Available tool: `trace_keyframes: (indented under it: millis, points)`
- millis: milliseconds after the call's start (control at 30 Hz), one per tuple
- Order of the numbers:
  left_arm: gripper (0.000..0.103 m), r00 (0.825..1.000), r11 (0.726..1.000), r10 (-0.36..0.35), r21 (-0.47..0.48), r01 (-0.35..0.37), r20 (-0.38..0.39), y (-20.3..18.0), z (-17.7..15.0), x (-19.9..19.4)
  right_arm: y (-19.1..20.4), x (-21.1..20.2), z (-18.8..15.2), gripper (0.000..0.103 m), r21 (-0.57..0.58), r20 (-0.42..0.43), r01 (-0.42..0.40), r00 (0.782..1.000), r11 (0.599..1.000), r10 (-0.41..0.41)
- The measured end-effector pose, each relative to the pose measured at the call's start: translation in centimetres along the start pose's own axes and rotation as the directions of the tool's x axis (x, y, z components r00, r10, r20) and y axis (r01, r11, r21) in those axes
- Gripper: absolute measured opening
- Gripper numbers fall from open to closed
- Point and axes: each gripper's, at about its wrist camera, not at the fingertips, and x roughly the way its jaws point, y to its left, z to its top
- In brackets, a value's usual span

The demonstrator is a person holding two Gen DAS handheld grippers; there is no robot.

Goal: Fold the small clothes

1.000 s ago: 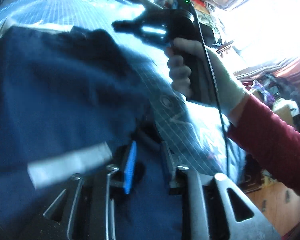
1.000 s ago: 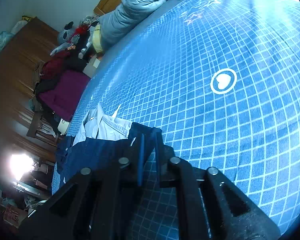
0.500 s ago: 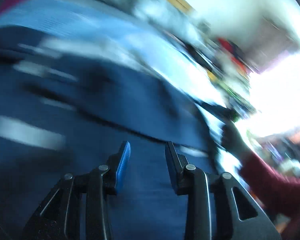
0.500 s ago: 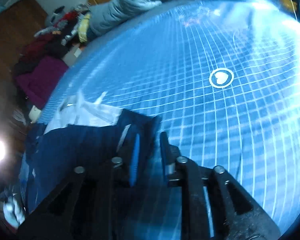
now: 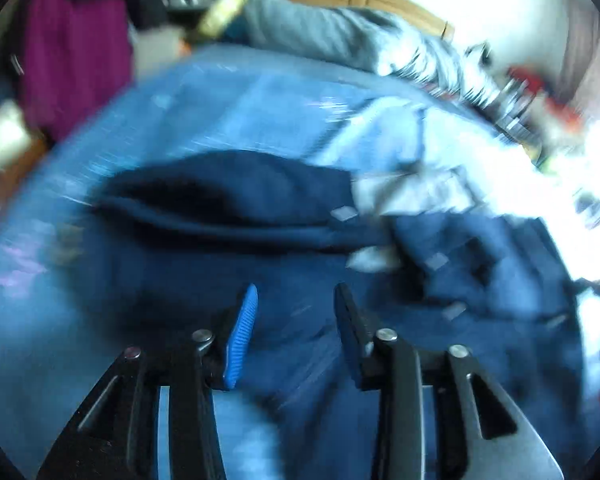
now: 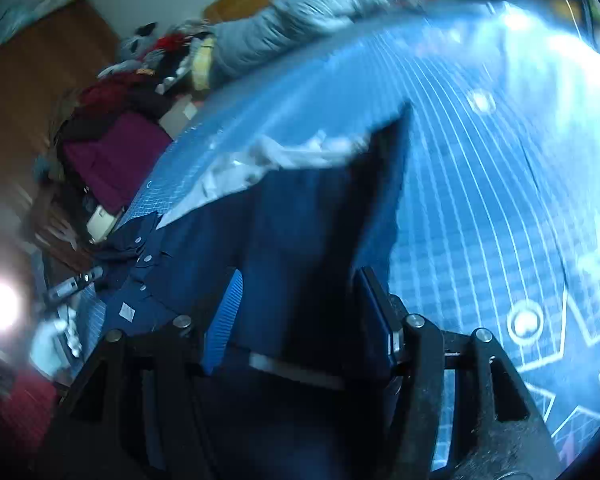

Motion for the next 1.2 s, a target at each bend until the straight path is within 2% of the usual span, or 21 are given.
trace_keyframes:
  millis: [100,200,233,267,300,333,367,400,433,467,500,533,567,633,733,800,933,967,1033,1100,1200]
  points:
    - [0.043,0.998,0.989,-0.048,-0.14,0.054,0.046,0.9,0.9,1.2,4.6,0.9,1.5,0.059,-0.046,0.016,-0.126,0.992,0.991,0.127]
    - [0.043,0.98,0.962,-0.112,-0.228,0.148,0.166,0.7,-1.0,-0.6,10.3,5.6,2.9,0.059,-0.07,-0.09,-0.305,0.95,0.95,0.298]
    - [0.044,0.973,0.955,-0.114,-0.246,0.163,0.2,0.8,-1.9,-1.5,12.5,7.8,3.5,0.059,-0.058,-0.148,-0.392,0.913,0.918,0.381]
    - [0.045,0.965,0.945,-0.12,-0.271,0.183,0.231,1.3,-3.0,-2.5,14.7,10.5,4.0,0.059,-0.028,-0.208,-0.478,0.862,0.878,0.463]
    - [0.045,0.959,0.934,-0.124,-0.296,0.199,0.253,1.6,-4.2,-3.2,16.8,13.0,4.3,0.059,-0.007,-0.25,-0.519,0.828,0.854,0.501]
    - [0.045,0.957,0.925,-0.121,-0.32,0.206,0.264,2.0,-5.3,-3.9,18.9,15.5,4.6,0.059,-0.006,-0.298,-0.538,0.805,0.843,0.512]
    - [0.045,0.956,0.917,-0.12,-0.338,0.21,0.268,2.3,-6.1,-4.1,21.1,18.3,4.7,0.058,-0.004,-0.365,-0.564,0.77,0.826,0.523]
    - [0.045,0.956,0.911,-0.118,-0.354,0.212,0.269,2.6,-7.0,-4.5,22.7,20.7,4.8,0.055,-0.001,-0.403,-0.561,0.758,0.828,0.513]
    - [0.047,0.957,0.906,-0.117,-0.366,0.212,0.266,3.0,-7.7,-4.7,24.1,23.2,4.8,0.057,0.002,-0.436,-0.533,0.761,0.846,0.481]
    - [0.048,0.96,0.9,-0.116,-0.381,0.211,0.256,3.6,-8.1,-4.6,25.2,25.5,4.6,0.056,0.009,-0.485,-0.513,0.748,0.858,0.453]
    - [0.048,0.962,0.895,-0.114,-0.395,0.208,0.249,3.9,-8.7,-4.7,26.1,27.7,4.4,0.054,0.001,-0.527,-0.466,0.752,0.885,0.397]
    - [0.048,0.963,0.887,-0.113,-0.412,0.209,0.244,4.4,-9.3,-4.6,26.8,28.8,4.2,0.055,-0.018,-0.545,-0.412,0.768,0.911,0.337]
    - [0.048,0.963,0.881,-0.12,-0.421,0.216,0.242,4.7,-9.4,-4.5,27.1,29.9,4.0,0.055,-0.024,-0.567,-0.382,0.767,0.924,0.302]
    - [0.048,0.96,0.872,-0.137,-0.43,0.233,0.244,5.1,-9.8,-4.3,26.9,31.2,3.7,0.054,-0.017,-0.591,-0.315,0.769,0.949,0.244]
    - [0.048,0.958,0.869,-0.155,-0.429,0.248,0.239,5.2,-10.0,-3.5,26.6,31.3,3.2,0.048,-0.021,-0.59,-0.276,0.779,0.961,0.211]
    - [0.048,0.958,0.872,-0.166,-0.418,0.253,0.234,5.2,-10.0,-3.1,26.2,31.8,3.6,0.049,0.015,-0.57,-0.301,0.781,0.954,0.255]
    - [0.048,0.957,0.871,-0.171,-0.419,0.258,0.235,5.1,-9.8,-2.8,25.8,33.9,3.4,0.049,0.131,-0.536,-0.345,0.764,0.929,0.36]
    - [0.048,0.957,0.869,-0.169,-0.422,0.258,0.237,5.2,-10.0,-2.9,25.9,34.3,3.4,0.045,0.161,-0.514,-0.356,0.766,0.921,0.386]
    - [0.048,0.958,0.867,-0.167,-0.429,0.255,0.233,5.3,-10.2,-2.8,25.4,34.5,3.5,0.008,0.203,-0.486,-0.376,0.763,0.904,0.426]
    - [0.048,0.961,0.868,-0.162,-0.43,0.247,0.226,5.4,-10.3,-2.6,25.4,33.2,4.1,0.006,0.187,-0.459,-0.411,0.767,0.892,0.449]
    - [0.048,0.963,0.872,-0.154,-0.428,0.239,0.223,5.1,-10.2,-2.5,25.7,28.1,6.7,0.002,0.123,-0.369,-0.506,0.775,0.854,0.512]
